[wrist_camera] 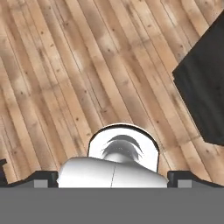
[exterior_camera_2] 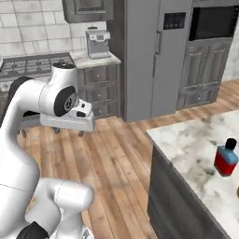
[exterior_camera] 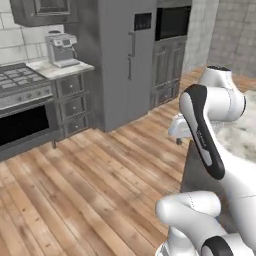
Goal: Place the drinks on the dining counter in a tight cluster.
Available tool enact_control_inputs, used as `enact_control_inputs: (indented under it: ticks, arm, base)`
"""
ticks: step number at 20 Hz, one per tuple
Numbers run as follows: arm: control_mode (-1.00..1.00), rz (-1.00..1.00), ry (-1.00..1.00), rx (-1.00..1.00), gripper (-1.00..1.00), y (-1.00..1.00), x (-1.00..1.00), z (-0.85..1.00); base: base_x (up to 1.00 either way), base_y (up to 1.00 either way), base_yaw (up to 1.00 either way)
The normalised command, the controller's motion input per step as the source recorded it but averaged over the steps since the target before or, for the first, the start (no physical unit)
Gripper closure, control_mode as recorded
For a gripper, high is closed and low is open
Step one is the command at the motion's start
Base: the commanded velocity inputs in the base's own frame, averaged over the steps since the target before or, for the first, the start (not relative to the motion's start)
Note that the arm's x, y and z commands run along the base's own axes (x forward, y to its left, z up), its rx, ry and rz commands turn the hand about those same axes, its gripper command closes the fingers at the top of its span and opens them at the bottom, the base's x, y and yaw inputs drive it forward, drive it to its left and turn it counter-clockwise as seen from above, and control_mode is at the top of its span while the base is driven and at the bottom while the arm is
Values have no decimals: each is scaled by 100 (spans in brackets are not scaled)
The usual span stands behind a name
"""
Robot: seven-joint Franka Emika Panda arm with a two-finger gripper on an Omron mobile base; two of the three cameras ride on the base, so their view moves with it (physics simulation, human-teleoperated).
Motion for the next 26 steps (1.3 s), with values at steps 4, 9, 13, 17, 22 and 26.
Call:
enact_control_inputs:
  ticks: [4,9,13,17,22,26]
  arm:
    - [100,0,0,0,-100,0,0,0]
    - [100,0,0,0,-100,0,0,0]
    - [100,0,0,0,-100,0,0,0]
    - [100,0,0,0,-100,0,0,0]
    - [100,0,0,0,-100,0,0,0]
    - [100,0,0,0,-100,0,0,0]
  base:
    - [61,23,84]
    - [94,5,73]
    - [100,0,22]
    - [100,0,0]
    - [100,0,0]
    - [100,3,0]
